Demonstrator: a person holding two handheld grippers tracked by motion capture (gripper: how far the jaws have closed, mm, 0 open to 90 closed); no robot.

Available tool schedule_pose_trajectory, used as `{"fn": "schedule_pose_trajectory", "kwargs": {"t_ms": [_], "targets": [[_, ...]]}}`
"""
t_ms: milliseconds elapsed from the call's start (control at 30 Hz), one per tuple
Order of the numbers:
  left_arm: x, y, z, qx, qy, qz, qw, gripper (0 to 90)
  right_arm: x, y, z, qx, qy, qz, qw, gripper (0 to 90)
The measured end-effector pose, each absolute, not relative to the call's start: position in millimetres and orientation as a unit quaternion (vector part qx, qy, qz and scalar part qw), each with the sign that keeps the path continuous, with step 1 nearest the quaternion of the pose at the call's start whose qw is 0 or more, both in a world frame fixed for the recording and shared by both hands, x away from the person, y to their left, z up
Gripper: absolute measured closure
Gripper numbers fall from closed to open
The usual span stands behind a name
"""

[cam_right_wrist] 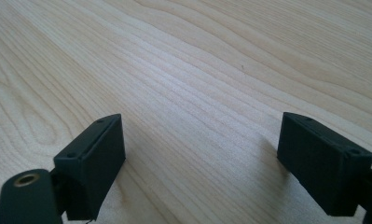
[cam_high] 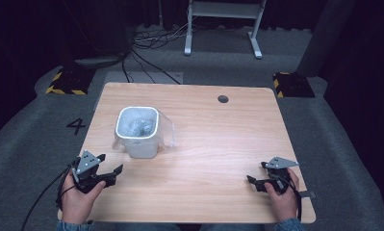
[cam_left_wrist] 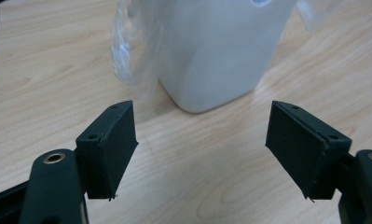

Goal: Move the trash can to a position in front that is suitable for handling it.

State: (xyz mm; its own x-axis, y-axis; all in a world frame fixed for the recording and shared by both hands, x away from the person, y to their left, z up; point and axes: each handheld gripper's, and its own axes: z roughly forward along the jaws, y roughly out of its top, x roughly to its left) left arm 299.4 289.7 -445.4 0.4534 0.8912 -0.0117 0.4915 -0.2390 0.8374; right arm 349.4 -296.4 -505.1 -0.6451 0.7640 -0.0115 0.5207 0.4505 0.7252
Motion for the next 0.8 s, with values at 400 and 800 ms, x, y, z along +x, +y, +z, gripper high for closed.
{"fn": "schedule_pose_trajectory", "kwargs": {"t_ms": [400, 800], "targets": [[307, 287, -419, 0.713, 0.439, 0.280, 0.469, 24.7, 349, -296, -505, 0.385, 0.834, 0.356, 0.171, 14.9], [323, 278, -400, 0.690, 0.427, 0.297, 0.504, 25.6, 349, -296, -505, 0.385, 0.834, 0.356, 0.171, 14.9]]}}
